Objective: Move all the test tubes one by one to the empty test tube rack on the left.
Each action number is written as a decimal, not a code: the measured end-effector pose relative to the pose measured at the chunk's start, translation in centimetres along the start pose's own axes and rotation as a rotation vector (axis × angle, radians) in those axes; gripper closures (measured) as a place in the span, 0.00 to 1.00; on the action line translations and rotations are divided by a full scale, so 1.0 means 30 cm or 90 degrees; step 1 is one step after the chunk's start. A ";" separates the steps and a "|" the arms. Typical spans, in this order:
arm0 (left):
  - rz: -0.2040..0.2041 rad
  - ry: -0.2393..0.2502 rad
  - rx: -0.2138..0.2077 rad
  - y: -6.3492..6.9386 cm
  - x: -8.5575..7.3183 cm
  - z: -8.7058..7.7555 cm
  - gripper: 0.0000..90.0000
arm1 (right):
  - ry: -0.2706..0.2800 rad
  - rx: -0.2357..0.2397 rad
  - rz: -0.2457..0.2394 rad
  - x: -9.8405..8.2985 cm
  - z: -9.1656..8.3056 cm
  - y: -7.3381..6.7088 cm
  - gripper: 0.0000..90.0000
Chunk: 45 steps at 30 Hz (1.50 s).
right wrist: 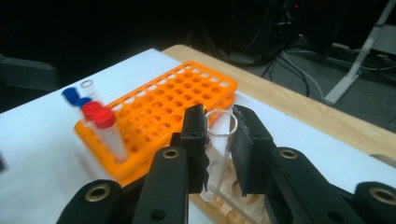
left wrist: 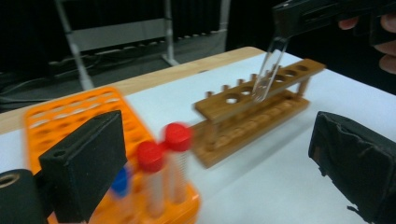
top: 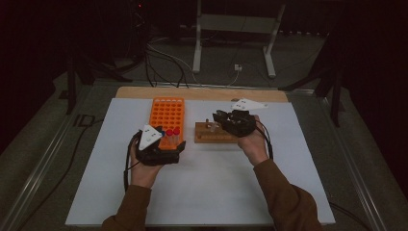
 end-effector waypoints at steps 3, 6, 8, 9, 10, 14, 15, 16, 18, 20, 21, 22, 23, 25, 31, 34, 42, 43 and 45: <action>0.010 -0.011 -0.017 0.036 0.006 0.047 0.07 | -0.009 0.014 -0.005 -0.012 -0.010 -0.012 0.85; 0.017 -0.020 -0.031 0.065 0.006 0.089 0.10 | -0.020 0.032 -0.011 -0.028 -0.013 -0.033 0.85; 0.016 -0.025 -0.035 0.077 0.004 0.114 0.12 | -0.023 0.042 -0.013 -0.035 -0.014 -0.045 0.85; 0.014 -0.027 -0.039 0.083 0.003 0.125 0.14 | -0.025 0.049 -0.013 -0.038 -0.015 -0.053 0.85; 0.019 -0.032 -0.040 0.089 0.002 0.136 0.17 | -0.027 0.055 -0.014 -0.040 -0.016 -0.059 0.85; 0.029 -0.038 -0.048 0.111 -0.001 0.160 0.26 | -0.030 0.073 -0.021 -0.043 -0.017 -0.084 0.84; 0.032 -0.039 -0.051 0.115 -0.002 0.165 0.30 | -0.033 0.078 -0.020 -0.043 -0.016 -0.090 0.84; 0.035 -0.041 -0.051 0.118 -0.003 0.170 0.33 | -0.034 0.081 -0.022 -0.044 -0.016 -0.095 0.84; 0.036 -0.044 -0.054 0.120 -0.005 0.176 0.41 | -0.037 0.089 -0.022 -0.047 -0.013 -0.106 0.84; 0.035 -0.042 -0.065 0.120 -0.006 0.180 0.49 | -0.040 0.096 -0.027 -0.049 -0.011 -0.115 0.84; 0.037 -0.042 -0.068 0.122 -0.006 0.182 0.53 | -0.041 0.098 -0.028 -0.050 -0.009 -0.119 0.84; 0.037 -0.042 -0.071 0.122 -0.006 0.182 0.56 | -0.041 0.101 -0.029 -0.050 -0.007 -0.125 0.84; 0.035 -0.042 -0.078 0.123 -0.007 0.183 0.60 | -0.042 0.103 -0.029 -0.050 -0.005 -0.128 0.84; 0.041 -0.043 -0.079 0.125 -0.007 0.183 0.66 | -0.044 0.108 -0.032 -0.051 -0.001 -0.136 0.84; 0.040 -0.052 -0.091 0.120 -0.011 0.187 0.79 | -0.051 0.120 -0.038 -0.054 0.010 -0.156 0.84; 0.045 -0.055 -0.095 0.122 -0.013 0.188 0.83 | -0.051 0.120 -0.042 -0.055 0.013 -0.162 0.84; 0.031 -0.055 -0.101 0.109 -0.018 0.183 0.84 | -0.040 0.125 -0.014 -0.057 0.008 -0.152 0.43; 0.028 -0.053 -0.099 0.107 -0.019 0.181 0.84 | -0.035 0.123 -0.011 -0.057 0.005 -0.150 0.39; 0.028 -0.052 -0.096 0.100 -0.021 0.175 0.84 | -0.024 0.114 -0.007 -0.058 -0.003 -0.146 0.28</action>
Point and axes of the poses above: each handheld gripper's, and its own axes: z roughly forward along the jaws, x roughly out of its top, y roughly to its right, the point moved 2 cm from there along z, roughly forward along the jaws, and after that the axes turned 4 degrees about -x, right-handed, at the moved point
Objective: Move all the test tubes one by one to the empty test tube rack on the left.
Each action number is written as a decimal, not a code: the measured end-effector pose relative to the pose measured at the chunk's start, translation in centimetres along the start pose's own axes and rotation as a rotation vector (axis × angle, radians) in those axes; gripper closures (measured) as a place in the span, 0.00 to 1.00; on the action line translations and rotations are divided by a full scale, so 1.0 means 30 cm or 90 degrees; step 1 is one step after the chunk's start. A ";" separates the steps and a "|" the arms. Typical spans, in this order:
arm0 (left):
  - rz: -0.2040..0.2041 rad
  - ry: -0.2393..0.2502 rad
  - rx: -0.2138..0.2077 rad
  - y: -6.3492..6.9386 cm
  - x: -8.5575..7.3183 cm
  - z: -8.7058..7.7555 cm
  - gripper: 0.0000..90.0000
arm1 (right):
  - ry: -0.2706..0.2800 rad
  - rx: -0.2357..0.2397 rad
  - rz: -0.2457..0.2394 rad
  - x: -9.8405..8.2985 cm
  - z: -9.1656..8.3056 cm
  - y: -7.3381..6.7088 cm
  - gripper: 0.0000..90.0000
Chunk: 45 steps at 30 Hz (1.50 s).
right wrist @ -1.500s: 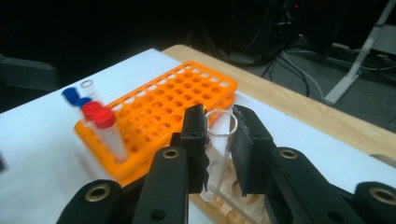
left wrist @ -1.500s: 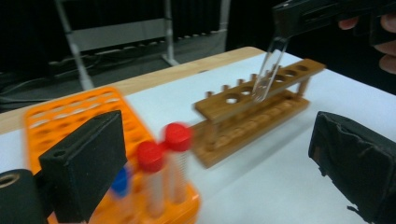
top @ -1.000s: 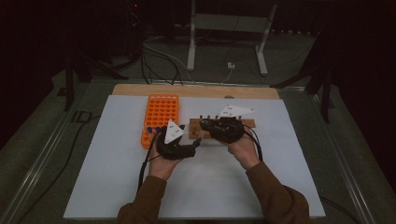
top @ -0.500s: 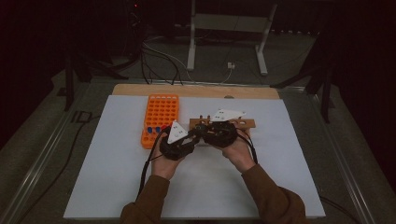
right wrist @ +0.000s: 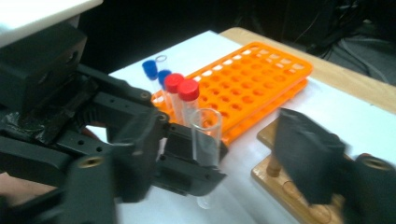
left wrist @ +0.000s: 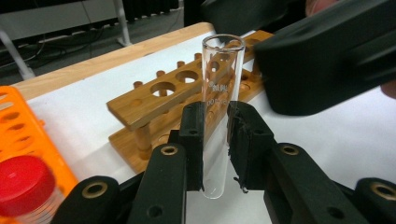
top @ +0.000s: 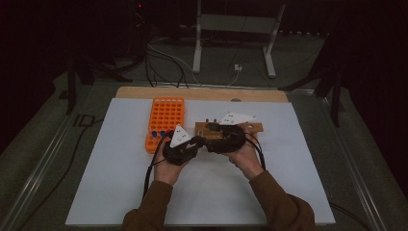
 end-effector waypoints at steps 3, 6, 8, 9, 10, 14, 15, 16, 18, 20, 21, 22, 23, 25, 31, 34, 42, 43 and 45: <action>-0.003 0.001 0.008 -0.013 -0.006 -0.014 0.84 | 0.005 -0.014 0.005 -0.004 -0.009 0.007 0.17; -0.013 0.006 0.013 -0.026 -0.010 -0.031 0.84 | 0.007 -0.027 0.010 -0.015 -0.019 0.022 0.12; -0.017 0.009 0.015 -0.034 -0.013 -0.043 0.84 | 0.005 -0.035 0.014 -0.024 -0.023 0.031 0.07; -0.019 0.011 0.018 -0.037 -0.014 -0.049 0.84 | 0.005 -0.038 0.014 -0.028 -0.026 0.035 0.05; -0.019 0.011 0.020 -0.041 -0.015 -0.055 0.84 | 0.003 -0.041 0.015 -0.033 -0.028 0.039 0.03; -0.025 0.015 0.026 -0.056 -0.021 -0.078 0.84 | -0.001 -0.057 0.007 -0.050 -0.038 0.046 0.02; -0.027 0.016 0.028 -0.060 -0.023 -0.086 0.84 | -0.001 -0.062 0.008 -0.054 -0.040 0.049 0.02; -0.029 0.017 0.029 -0.063 -0.025 -0.091 0.84 | 0.000 -0.064 0.011 -0.058 -0.043 0.052 0.01; -0.030 0.017 0.029 -0.068 -0.028 -0.101 0.84 | 0.002 -0.066 0.017 -0.065 -0.049 0.057 0.01; -0.031 0.018 0.030 -0.073 -0.031 -0.111 0.84 | 0.000 -0.072 0.018 -0.073 -0.055 0.061 0.00; -0.030 0.019 0.031 -0.076 -0.033 -0.117 0.84 | 0.001 -0.075 0.017 -0.076 -0.057 0.063 0.00; -0.031 0.020 0.032 -0.080 -0.035 -0.125 0.84 | 0.000 -0.077 0.017 -0.081 -0.061 0.065 0.00; -0.032 0.020 0.034 -0.083 -0.036 -0.131 0.84 | -0.001 -0.078 0.018 -0.089 -0.065 0.068 0.00; -0.033 0.024 0.036 -0.090 -0.038 -0.143 0.84 | -0.002 -0.081 0.023 -0.102 -0.070 0.075 0.00; -0.039 0.030 0.047 -0.113 -0.044 -0.180 0.84 | -0.002 -0.085 0.037 -0.127 -0.088 0.091 0.00; -0.041 0.033 0.053 -0.125 -0.048 -0.199 0.84 | 0.000 -0.089 0.040 -0.134 -0.097 0.095 0.00; -0.055 0.042 0.087 -0.175 -0.072 -0.263 0.84 | 0.004 -0.097 0.038 -0.148 -0.118 0.102 0.00; -0.057 0.042 0.093 -0.182 -0.077 -0.274 0.84 | 0.005 -0.097 0.039 -0.150 -0.120 0.103 0.00; -0.062 0.045 0.105 -0.198 -0.086 -0.296 0.85 | 0.006 -0.100 0.040 -0.153 -0.127 0.108 0.00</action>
Point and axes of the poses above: each handheld gripper's, and its own axes: z roughly forward along the jaws, x roughly out of its top, y roughly to its right, the point moved 2 cm from there along z, roughly forward along the jaws, and after that the axes turned 4 degrees about -x, right-handed, at the moved point
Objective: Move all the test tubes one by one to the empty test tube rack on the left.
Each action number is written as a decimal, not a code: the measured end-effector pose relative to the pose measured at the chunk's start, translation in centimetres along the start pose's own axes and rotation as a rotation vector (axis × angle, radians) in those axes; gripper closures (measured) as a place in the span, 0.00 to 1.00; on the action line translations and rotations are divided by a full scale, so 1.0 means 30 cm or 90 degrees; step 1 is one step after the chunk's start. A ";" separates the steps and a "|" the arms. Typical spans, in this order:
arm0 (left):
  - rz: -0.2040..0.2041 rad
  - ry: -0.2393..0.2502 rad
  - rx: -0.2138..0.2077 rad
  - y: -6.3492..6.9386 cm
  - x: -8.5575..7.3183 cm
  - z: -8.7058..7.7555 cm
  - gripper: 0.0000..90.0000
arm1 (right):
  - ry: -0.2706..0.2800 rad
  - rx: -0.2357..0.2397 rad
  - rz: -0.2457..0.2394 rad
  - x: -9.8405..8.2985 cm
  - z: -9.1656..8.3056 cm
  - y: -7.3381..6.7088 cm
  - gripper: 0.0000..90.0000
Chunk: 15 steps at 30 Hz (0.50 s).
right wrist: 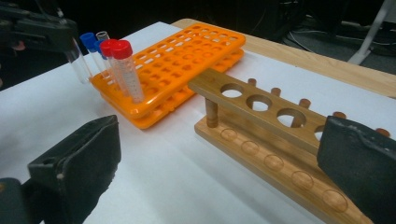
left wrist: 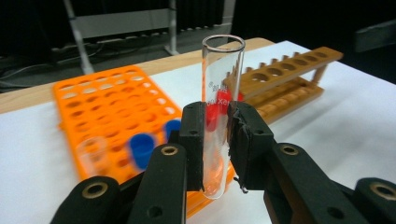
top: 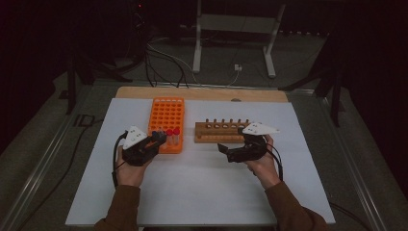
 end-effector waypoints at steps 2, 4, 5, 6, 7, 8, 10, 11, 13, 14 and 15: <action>-0.004 0.002 0.015 -0.022 -0.007 -0.018 0.84 | 0.001 -0.002 0.003 -0.004 -0.006 0.006 0.00; -0.007 0.001 0.032 -0.045 -0.014 -0.033 0.84 | 0.002 -0.004 0.005 -0.009 -0.012 0.013 0.00; -0.009 0.001 0.041 -0.056 -0.018 -0.038 0.84 | 0.003 -0.005 0.007 -0.011 -0.016 0.016 0.00; -0.012 0.000 0.049 -0.067 -0.023 -0.042 0.84 | 0.003 -0.005 0.008 -0.013 -0.019 0.019 0.00; -0.014 -0.001 0.055 -0.076 -0.028 -0.042 0.84 | 0.003 -0.007 0.008 -0.015 -0.022 0.021 0.00; -0.015 -0.005 0.063 -0.085 -0.035 -0.040 0.85 | 0.004 -0.007 0.008 -0.017 -0.025 0.024 0.00; -0.015 -0.008 0.076 -0.097 -0.048 -0.030 0.84 | 0.004 -0.009 0.008 -0.022 -0.032 0.029 0.00; -0.014 -0.011 0.080 -0.101 -0.054 -0.024 0.84 | 0.005 -0.011 0.010 -0.024 -0.036 0.031 0.00; -0.011 -0.014 0.089 -0.108 -0.065 -0.008 0.85 | 0.008 -0.012 0.011 -0.027 -0.045 0.035 0.00; -0.010 -0.019 0.093 -0.111 -0.071 0.002 0.84 | 0.010 -0.013 0.011 -0.029 -0.049 0.038 0.00; -0.009 -0.024 0.096 -0.114 -0.076 0.011 0.84 | 0.010 -0.014 0.013 -0.031 -0.054 0.041 0.00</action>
Point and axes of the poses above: each handheld gripper's, and its own axes: z roughly forward along the jaws, x roughly out of its top, y roughly to its right, the point moved 2 cm from there along z, roughly forward along the jaws, and after that the axes turned 4 degrees about -x, right-handed, at the moved point
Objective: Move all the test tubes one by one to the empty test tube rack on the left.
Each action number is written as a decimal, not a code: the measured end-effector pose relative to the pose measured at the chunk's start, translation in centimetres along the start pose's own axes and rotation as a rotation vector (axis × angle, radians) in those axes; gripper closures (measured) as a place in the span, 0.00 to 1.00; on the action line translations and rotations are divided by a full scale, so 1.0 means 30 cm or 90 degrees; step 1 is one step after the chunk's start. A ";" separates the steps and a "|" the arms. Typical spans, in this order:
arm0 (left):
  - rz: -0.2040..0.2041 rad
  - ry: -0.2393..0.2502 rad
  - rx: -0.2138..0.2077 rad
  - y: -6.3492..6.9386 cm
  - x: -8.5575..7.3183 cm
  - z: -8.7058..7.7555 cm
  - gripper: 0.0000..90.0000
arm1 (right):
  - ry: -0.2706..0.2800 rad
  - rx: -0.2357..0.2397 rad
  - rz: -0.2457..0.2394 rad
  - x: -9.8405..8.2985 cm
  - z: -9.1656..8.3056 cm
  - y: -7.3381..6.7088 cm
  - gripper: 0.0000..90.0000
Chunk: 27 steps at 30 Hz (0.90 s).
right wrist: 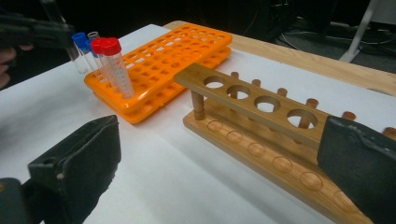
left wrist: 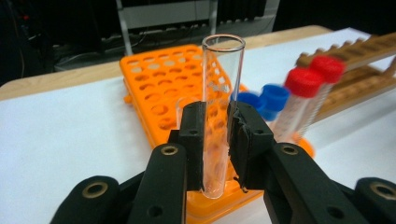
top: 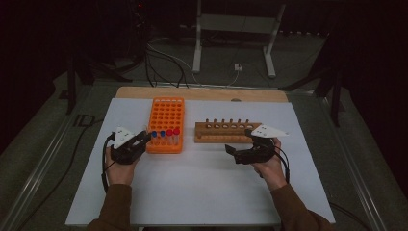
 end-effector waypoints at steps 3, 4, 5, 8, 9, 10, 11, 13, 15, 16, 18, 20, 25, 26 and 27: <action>-0.002 0.001 0.005 -0.005 -0.010 0.022 0.84 | 0.004 -0.005 0.004 -0.006 -0.013 0.012 0.00; -0.004 -0.001 0.008 -0.007 -0.012 0.026 0.84 | 0.005 -0.007 0.006 -0.008 -0.017 0.017 0.00; -0.001 -0.007 0.013 -0.008 -0.015 0.030 0.85 | 0.006 -0.009 0.008 -0.011 -0.021 0.022 0.00; 0.006 -0.038 0.016 -0.006 -0.038 0.045 0.85 | 0.005 -0.014 0.014 -0.025 -0.035 0.037 0.00; 0.006 -0.049 0.017 -0.007 -0.047 0.049 0.85 | 0.004 -0.016 0.017 -0.031 -0.040 0.042 0.00; 0.005 -0.057 0.017 -0.007 -0.056 0.054 0.85 | 0.003 -0.019 0.019 -0.037 -0.045 0.048 0.00; 0.009 -0.069 0.018 -0.009 -0.063 0.058 0.85 | 0.004 -0.023 0.020 -0.044 -0.050 0.055 0.00; 0.016 -0.084 0.021 -0.005 -0.072 0.068 0.85 | 0.003 -0.029 0.026 -0.056 -0.062 0.068 0.00; 0.021 -0.090 0.023 -0.002 -0.072 0.073 0.85 | 0.004 -0.035 0.032 -0.068 -0.075 0.081 0.00; 0.025 -0.094 0.026 -0.001 -0.074 0.076 0.85 | 0.005 -0.040 0.032 -0.073 -0.081 0.087 0.00; 0.022 -0.099 0.024 -0.004 -0.079 0.081 0.85 | 0.006 -0.051 0.031 -0.083 -0.093 0.099 0.00; 0.017 -0.100 0.022 -0.007 -0.079 0.081 0.85 | 0.009 -0.058 0.032 -0.092 -0.105 0.109 0.00; -0.020 -0.094 0.019 -0.015 -0.084 0.066 0.67 | 0.026 -0.077 0.028 -0.117 -0.137 0.125 0.00; -0.031 -0.091 0.016 -0.016 -0.086 0.057 0.63 | 0.030 -0.080 0.027 -0.124 -0.145 0.129 0.00; -0.039 -0.085 0.014 -0.015 -0.086 0.043 0.60 | 0.034 -0.081 0.030 -0.133 -0.151 0.133 0.00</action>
Point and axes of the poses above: each handheld gripper's, and its own axes: z roughly forward along the jaws, x roughly out of its top, y roughly to its right, the point moved 2 cm from there along z, roughly forward along the jaws, and after that the axes turned 4 degrees about -x, right-handed, at the moved point
